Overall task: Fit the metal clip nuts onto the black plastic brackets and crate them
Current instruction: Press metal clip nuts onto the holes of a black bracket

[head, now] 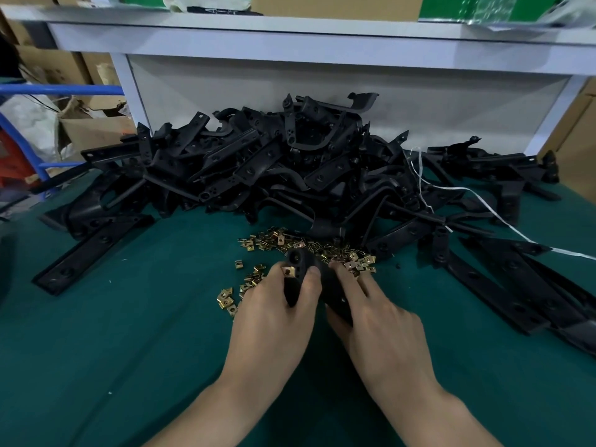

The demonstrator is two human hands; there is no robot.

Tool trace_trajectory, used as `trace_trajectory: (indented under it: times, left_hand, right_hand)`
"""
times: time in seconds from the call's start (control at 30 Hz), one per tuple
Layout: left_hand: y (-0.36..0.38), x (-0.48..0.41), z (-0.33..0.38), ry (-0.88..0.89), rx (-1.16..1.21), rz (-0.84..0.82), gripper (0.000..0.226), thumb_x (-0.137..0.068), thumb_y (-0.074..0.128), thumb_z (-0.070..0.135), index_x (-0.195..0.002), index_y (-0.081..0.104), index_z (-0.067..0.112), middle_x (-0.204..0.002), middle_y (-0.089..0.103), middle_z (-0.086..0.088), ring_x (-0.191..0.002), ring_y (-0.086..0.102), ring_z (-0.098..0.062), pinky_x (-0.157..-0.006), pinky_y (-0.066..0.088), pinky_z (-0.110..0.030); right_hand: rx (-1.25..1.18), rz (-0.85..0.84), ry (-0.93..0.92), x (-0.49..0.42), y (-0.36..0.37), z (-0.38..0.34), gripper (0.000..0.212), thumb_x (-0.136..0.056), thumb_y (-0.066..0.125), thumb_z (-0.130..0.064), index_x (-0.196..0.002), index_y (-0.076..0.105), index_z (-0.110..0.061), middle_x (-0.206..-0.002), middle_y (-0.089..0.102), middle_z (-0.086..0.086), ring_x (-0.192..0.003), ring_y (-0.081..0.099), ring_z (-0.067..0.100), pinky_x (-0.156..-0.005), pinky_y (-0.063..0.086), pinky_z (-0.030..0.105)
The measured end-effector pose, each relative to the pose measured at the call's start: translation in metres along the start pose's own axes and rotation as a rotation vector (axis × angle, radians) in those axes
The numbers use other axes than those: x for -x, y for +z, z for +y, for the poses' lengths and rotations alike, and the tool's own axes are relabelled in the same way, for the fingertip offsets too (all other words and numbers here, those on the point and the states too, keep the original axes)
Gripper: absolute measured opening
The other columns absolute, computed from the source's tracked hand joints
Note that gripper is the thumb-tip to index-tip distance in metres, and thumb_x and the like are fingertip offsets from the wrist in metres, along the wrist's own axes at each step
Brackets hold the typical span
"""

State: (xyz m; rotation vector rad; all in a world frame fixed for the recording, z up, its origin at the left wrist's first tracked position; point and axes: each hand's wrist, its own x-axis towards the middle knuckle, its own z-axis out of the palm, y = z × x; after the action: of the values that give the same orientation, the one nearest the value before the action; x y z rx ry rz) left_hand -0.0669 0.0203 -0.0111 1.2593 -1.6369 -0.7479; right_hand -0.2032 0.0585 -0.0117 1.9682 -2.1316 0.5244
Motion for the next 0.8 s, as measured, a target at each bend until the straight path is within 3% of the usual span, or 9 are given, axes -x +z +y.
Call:
trace_trajectory:
  times: [0.27,0.53,0.73,0.8]
  left_hand:
    - [-0.0001,0.0013,0.0007,0.04,-0.055,0.005,0.039,-0.096,0.045,0.055,-0.069,0.046,0.027,-0.052,0.053,0.019,-0.045,0.044,-0.01,-0.05,0.031,-0.029]
    - [-0.0037,0.0024,0.0048,0.058,-0.164,0.02,0.045,-0.094,0.041,0.06,-0.063,0.036,0.028,-0.058,0.055,0.024,-0.05,0.046,-0.011,-0.048,0.027,-0.03]
    - [-0.0061,0.001,0.0074,0.076,-0.261,0.034,0.044,-0.093,0.038,0.061,-0.064,0.036,0.029,-0.048,0.049,0.007,-0.05,0.048,-0.012,-0.049,0.028,-0.03]
    - [-0.0077,0.0003,0.0077,0.088,-0.304,0.02,0.043,-0.094,0.037,0.061,-0.065,0.036,0.028,-0.047,0.046,0.006,-0.047,0.045,-0.011,-0.049,0.029,-0.031]
  right_hand:
    - [0.013,0.051,-0.034,-0.0006,0.0035,0.0026,0.075,-0.059,0.096,-0.034,-0.126,0.064,-0.019,-0.093,0.066,-0.002,-0.045,0.061,0.018,-0.039,0.025,0.024]
    - [0.009,-0.019,-0.017,0.0008,0.0008,0.0018,0.07,-0.076,0.084,-0.04,-0.137,0.055,-0.026,-0.103,0.064,-0.006,-0.056,0.065,0.016,-0.043,0.028,0.025]
    - [-0.037,-0.06,0.01,0.0007,-0.001,0.0021,0.068,-0.079,0.083,-0.038,-0.139,0.054,-0.024,-0.105,0.065,-0.004,-0.058,0.067,0.02,-0.042,0.038,0.029]
    - [-0.033,-0.083,0.01,-0.0005,-0.0016,0.0024,0.069,-0.085,0.076,-0.041,-0.145,0.045,-0.029,-0.113,0.061,-0.007,-0.067,0.069,0.019,-0.047,0.041,0.031]
